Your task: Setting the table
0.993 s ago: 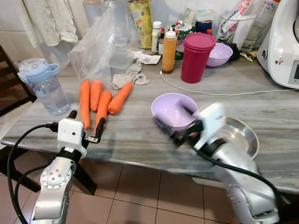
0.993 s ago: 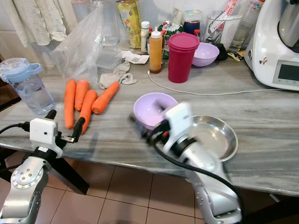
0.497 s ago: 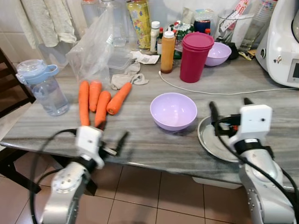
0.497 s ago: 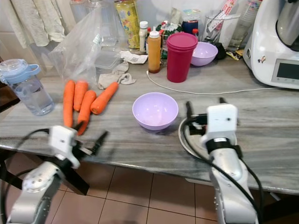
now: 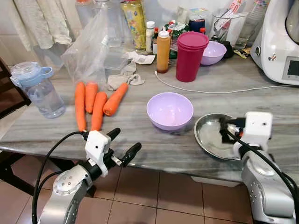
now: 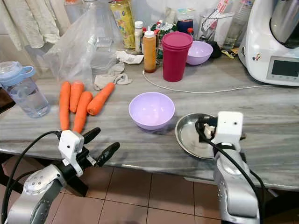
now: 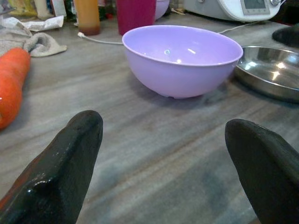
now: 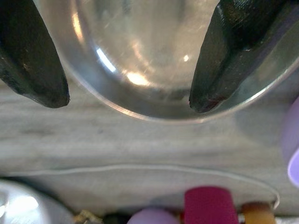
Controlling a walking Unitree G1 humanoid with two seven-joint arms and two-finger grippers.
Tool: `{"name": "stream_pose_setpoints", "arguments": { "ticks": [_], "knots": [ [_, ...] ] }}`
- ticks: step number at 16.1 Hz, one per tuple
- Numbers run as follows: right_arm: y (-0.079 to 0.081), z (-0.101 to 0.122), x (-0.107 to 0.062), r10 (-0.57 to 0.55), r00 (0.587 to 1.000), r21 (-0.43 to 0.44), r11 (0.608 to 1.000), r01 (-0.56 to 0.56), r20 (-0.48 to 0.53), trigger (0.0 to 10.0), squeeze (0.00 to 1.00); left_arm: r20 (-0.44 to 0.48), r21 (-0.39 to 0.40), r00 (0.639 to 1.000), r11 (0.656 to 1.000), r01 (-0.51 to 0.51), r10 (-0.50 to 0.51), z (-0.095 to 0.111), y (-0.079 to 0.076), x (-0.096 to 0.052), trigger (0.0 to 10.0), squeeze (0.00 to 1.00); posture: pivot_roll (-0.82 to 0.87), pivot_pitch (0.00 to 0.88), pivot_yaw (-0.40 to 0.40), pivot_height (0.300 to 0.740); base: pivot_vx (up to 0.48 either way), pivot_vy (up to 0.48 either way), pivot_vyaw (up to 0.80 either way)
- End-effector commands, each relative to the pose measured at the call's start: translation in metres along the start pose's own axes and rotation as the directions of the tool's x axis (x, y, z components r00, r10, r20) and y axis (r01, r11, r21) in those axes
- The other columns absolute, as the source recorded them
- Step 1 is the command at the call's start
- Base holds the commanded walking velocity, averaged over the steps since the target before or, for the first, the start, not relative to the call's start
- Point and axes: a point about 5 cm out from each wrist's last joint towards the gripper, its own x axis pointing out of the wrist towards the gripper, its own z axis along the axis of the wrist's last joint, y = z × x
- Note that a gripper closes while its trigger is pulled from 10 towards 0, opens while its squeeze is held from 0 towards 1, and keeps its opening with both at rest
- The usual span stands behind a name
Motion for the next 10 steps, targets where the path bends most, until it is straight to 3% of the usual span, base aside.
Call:
{"name": "stream_pose_setpoints", "arguments": {
  "ticks": [1, 6, 10],
  "knots": [
    [0.002, -0.002, 0.005, 0.026, 0.999, 0.029, 0.999, -0.025, -0.044, 10.0, 0.0, -0.001, 0.002, 1.0, 1.0, 0.021, -0.021, 0.003, -0.002, -0.003, 10.0, 0.0, -0.24, 0.088, 0.045, 0.74, 0.0, 0.0, 0.0],
    [0.011, -0.007, 0.012, 0.101, 0.988, 0.081, 0.992, -0.092, -0.114, 10.0, 0.0, -0.008, 0.005, 0.999, 0.999, 0.035, -0.035, 0.004, -0.004, -0.002, 10.0, 0.0, -0.24, 0.091, 0.044, 0.74, 0.0, 0.0, 0.0],
    [0.033, -0.012, 0.013, 0.225, 0.96, 0.146, 0.968, -0.202, -0.169, 10.0, 0.0, -0.007, 0.003, 0.999, 0.999, 0.032, -0.032, 0.004, -0.008, -0.001, 10.0, 0.0, -0.23, 0.093, 0.048, 0.74, 0.0, 0.0, 0.0]
  ]
}}
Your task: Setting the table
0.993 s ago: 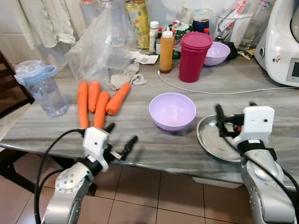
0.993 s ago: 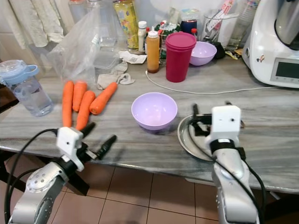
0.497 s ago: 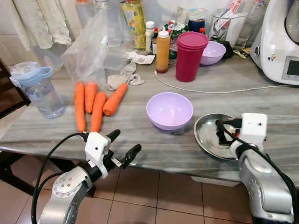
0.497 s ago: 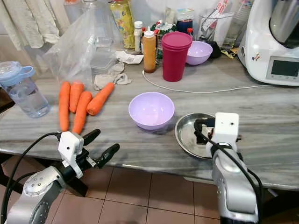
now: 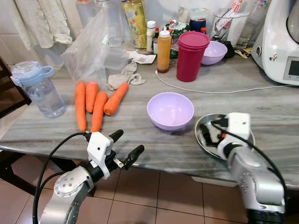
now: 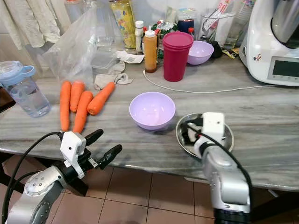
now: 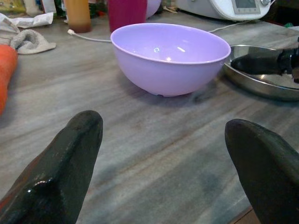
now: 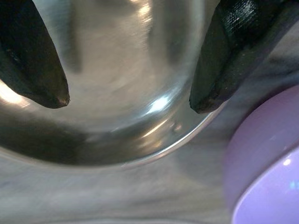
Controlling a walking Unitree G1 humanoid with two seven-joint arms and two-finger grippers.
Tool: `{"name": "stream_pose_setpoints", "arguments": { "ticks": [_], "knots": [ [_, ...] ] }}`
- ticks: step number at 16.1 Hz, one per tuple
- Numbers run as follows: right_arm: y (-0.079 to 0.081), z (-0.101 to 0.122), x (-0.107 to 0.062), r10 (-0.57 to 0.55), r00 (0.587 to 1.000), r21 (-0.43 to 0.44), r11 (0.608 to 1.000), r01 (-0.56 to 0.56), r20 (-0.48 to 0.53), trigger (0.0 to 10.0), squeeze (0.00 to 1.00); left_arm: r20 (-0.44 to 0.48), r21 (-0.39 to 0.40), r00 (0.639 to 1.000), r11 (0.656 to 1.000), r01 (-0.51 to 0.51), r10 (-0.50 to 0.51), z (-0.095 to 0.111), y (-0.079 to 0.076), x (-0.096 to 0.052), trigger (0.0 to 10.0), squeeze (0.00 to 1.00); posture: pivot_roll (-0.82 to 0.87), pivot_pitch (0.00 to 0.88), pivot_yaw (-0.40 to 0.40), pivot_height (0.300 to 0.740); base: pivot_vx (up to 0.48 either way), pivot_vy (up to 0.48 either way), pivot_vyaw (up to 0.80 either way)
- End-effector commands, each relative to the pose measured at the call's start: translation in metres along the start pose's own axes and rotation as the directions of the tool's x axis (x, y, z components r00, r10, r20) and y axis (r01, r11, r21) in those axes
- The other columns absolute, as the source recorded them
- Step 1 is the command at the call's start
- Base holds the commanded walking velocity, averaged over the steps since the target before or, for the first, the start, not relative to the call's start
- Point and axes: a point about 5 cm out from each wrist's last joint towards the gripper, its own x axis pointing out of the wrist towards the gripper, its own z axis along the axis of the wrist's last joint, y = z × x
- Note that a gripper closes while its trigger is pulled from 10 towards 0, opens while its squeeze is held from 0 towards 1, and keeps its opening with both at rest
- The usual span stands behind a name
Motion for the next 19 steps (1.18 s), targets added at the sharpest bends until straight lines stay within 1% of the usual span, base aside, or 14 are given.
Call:
{"name": "stream_pose_setpoints", "arguments": {
  "ticks": [1, 3, 7, 10, 11, 12, 13, 14, 15, 16, 17, 18, 19],
  "knots": [
    [0.008, 0.0, 0.002, 0.039, 0.999, 0.018, 0.999, -0.039, -0.016, 10.0, 0.0, -0.005, 0.013, 1.0, 1.0, -0.001, 0.001, 0.002, -0.001, -0.002, 10.0, 0.0, -0.23, 0.093, 0.048, 0.74, 0.0, 0.0, 0.0],
    [0.016, -0.001, 0.004, 0.068, 0.997, 0.034, 0.997, -0.067, -0.03, 10.0, 0.0, -0.006, 0.015, 1.0, 1.0, -0.007, 0.008, 0.003, 0.001, -0.002, 10.0, 0.0, -0.22, 0.095, 0.048, 0.74, 0.0, 0.0, 0.0],
    [0.021, 0.003, 0.007, 0.097, 0.995, 0.087, 0.992, -0.094, -0.025, 10.0, 0.0, -0.008, 0.016, 1.0, 1.0, -0.01, 0.01, 0.004, 0.0, -0.002, 10.0, 0.0, -0.22, 0.096, 0.048, 0.74, 0.0, 0.0, 0.0],
    [0.023, 0.009, 0.003, 0.109, 0.994, 0.082, 0.991, -0.108, -0.002, 10.0, 0.0, -0.019, 0.014, 1.0, 1.0, -0.017, 0.017, 0.003, 0.001, -0.002, 10.0, 0.0, -0.22, 0.097, 0.045, 0.74, 0.0, 0.0, 0.0],
    [0.021, 0.015, -0.004, 0.107, 0.992, 0.053, 0.992, -0.11, 0.064, 10.0, 0.0, -0.021, 0.019, 0.999, 0.999, -0.049, 0.05, 0.003, 0.002, -0.003, 10.0, 0.0, -0.22, 0.095, 0.047, 0.74, 0.0, 0.0, 0.0],
    [0.017, 0.016, -0.01, 0.092, 0.991, 0.023, 0.995, -0.094, 0.095, 10.0, 0.0, -0.004, 0.028, 0.995, 0.994, -0.103, 0.103, 0.003, 0.007, -0.004, 10.0, 0.0, -0.23, 0.091, 0.05, 0.74, 0.0, 0.0, 0.0],
    [0.015, 0.017, -0.014, 0.081, 0.989, 0.02, 0.996, -0.084, 0.124, 10.0, 0.0, 0.008, 0.03, 0.989, 0.988, -0.149, 0.149, 0.004, 0.01, -0.005, 10.0, 0.0, -0.23, 0.09, 0.05, 0.74, 0.0, 0.0, 0.0],
    [0.011, 0.016, -0.021, 0.058, 0.985, -0.056, 0.997, -0.049, 0.163, 10.0, 0.0, 0.019, 0.039, 0.976, 0.975, -0.219, 0.218, 0.004, 0.015, -0.007, 10.0, 0.0, -0.23, 0.087, 0.052, 0.74, 0.0, 0.0, 0.0],
    [0.01, 0.016, -0.027, 0.047, 0.98, -0.05, 0.998, -0.038, 0.193, 10.0, 0.0, 0.026, 0.032, 0.96, 0.96, -0.28, 0.279, 0.003, 0.018, -0.01, 10.0, 0.0, -0.24, 0.084, 0.053, 0.74, 0.0, 0.0, 0.0],
    [0.009, 0.015, -0.032, 0.039, 0.975, -0.077, 0.997, -0.022, 0.218, 10.0, 0.0, 0.036, 0.044, 0.942, 0.942, -0.334, 0.333, 0.003, 0.022, -0.013, 10.0, 0.0, -0.24, 0.082, 0.053, 0.74, 0.0, 0.0, 0.0],
    [0.008, 0.015, -0.037, 0.022, 0.968, -0.088, 0.996, 0.0, 0.252, 10.0, 0.0, 0.04, 0.06, 0.917, 0.915, -0.399, 0.397, 0.002, 0.026, -0.017, 10.0, 0.0, -0.24, 0.078, 0.054, 0.74, 0.0, 0.0, 0.0],
    [0.008, 0.017, -0.043, 0.015, 0.956, -0.123, 0.992, 0.022, 0.293, 10.0, 0.0, 0.046, 0.075, 0.888, 0.885, -0.459, 0.457, 0.002, 0.029, -0.021, 10.0, 0.0, -0.24, 0.077, 0.055, 0.74, 0.0, 0.0, 0.0],
    [0.007, 0.017, -0.044, 0.002, 0.953, -0.124, 0.992, 0.037, 0.304, 10.0, 0.0, 0.045, 0.082, 0.862, 0.858, -0.506, 0.504, 0.001, 0.032, -0.022, 10.0, 0.0, -0.24, 0.075, 0.053, 0.74, 0.0, 0.0, 0.0]
  ]
}}
